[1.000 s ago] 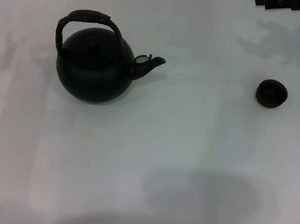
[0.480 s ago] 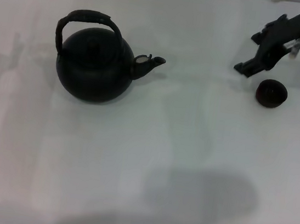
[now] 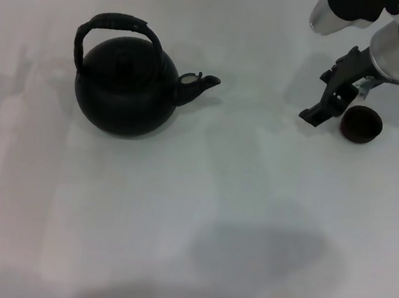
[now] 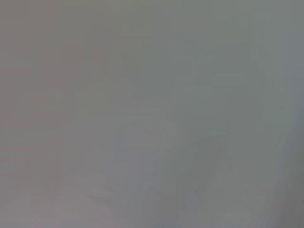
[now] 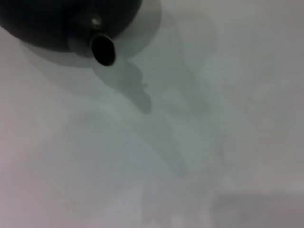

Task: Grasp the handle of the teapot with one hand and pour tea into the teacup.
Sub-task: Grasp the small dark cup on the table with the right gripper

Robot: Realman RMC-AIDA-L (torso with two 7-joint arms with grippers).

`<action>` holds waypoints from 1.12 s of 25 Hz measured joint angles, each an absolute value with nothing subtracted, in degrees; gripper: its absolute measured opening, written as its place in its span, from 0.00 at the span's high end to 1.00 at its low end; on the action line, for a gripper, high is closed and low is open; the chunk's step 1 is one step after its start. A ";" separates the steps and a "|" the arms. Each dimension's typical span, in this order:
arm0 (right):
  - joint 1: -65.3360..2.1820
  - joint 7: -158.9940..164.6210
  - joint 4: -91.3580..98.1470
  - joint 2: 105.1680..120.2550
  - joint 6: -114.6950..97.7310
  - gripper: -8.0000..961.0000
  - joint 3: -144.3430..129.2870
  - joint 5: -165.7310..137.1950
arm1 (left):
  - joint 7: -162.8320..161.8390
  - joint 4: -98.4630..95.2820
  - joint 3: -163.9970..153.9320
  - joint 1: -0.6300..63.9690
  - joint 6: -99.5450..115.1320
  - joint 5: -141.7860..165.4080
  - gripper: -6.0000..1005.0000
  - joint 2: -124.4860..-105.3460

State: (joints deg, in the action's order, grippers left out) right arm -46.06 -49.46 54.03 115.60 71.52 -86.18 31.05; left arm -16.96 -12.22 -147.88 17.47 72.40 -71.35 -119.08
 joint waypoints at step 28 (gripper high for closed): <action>-44.91 -46.34 49.04 115.14 72.36 0.14 -81.49 23.09 | -16.97 -12.11 -148.23 17.57 72.33 -71.02 0.24 -119.09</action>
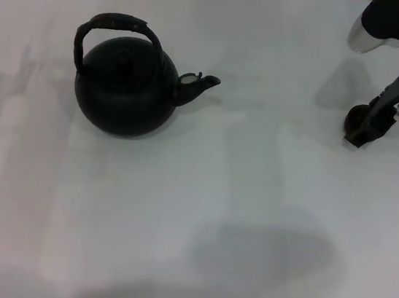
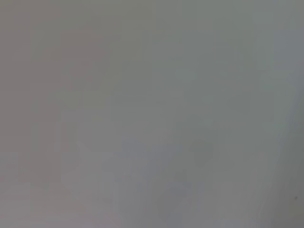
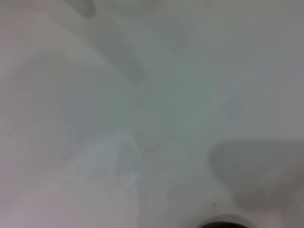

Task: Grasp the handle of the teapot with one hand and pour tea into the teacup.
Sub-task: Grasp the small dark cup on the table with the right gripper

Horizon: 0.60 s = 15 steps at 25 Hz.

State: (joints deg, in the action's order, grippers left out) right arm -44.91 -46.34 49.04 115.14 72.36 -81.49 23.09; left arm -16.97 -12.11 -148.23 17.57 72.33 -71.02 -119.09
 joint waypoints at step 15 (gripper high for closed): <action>-47.11 -46.81 54.86 115.95 76.85 0.23 -83.30 26.46 | -16.96 -11.77 -148.00 17.85 72.44 -71.38 0.25 -119.00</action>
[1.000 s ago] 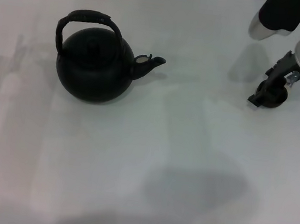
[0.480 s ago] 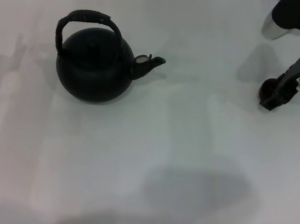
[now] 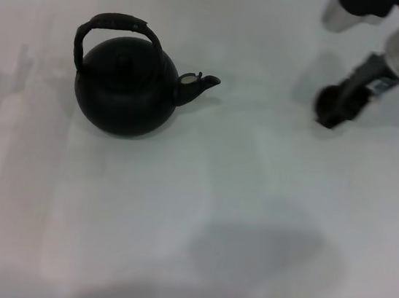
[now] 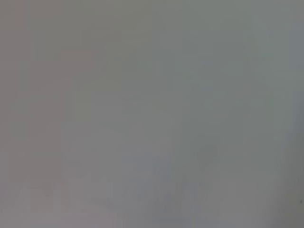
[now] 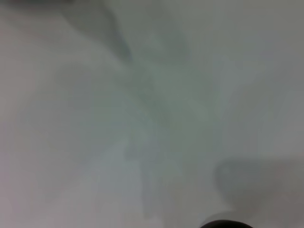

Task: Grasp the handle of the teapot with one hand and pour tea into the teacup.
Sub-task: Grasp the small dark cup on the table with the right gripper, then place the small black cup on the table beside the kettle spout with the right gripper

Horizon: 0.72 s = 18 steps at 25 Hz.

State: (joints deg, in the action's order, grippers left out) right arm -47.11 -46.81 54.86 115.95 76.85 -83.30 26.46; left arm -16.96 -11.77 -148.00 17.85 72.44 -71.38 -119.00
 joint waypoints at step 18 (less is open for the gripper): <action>-54.42 -45.16 53.44 116.20 70.24 0.23 -110.88 42.30 | -16.96 -11.95 -147.63 18.06 72.42 -71.65 0.25 -119.01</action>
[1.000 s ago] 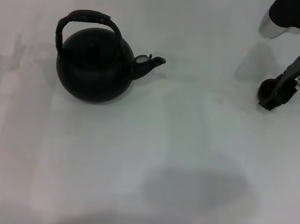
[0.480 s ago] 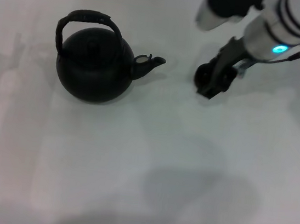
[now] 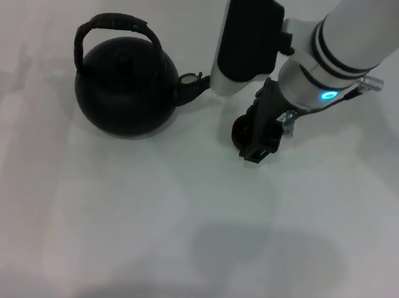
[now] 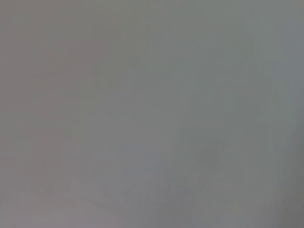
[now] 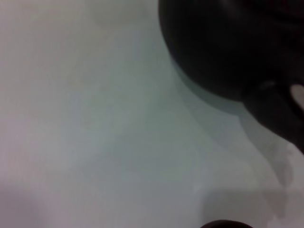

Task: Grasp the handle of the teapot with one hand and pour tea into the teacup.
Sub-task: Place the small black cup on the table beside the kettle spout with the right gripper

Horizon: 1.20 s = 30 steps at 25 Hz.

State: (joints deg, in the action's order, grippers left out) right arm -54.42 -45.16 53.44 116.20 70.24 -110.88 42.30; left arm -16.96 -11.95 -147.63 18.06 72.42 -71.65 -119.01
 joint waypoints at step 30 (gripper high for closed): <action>-53.88 -44.75 54.03 116.23 67.42 0.22 -116.66 42.89 | -16.96 -12.27 -147.04 18.19 72.42 -71.63 0.25 -119.00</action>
State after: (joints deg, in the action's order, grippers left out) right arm -53.88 -44.75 54.03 116.23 67.42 -116.66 42.89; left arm -16.96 -12.27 -147.04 18.19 72.42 -71.63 -119.00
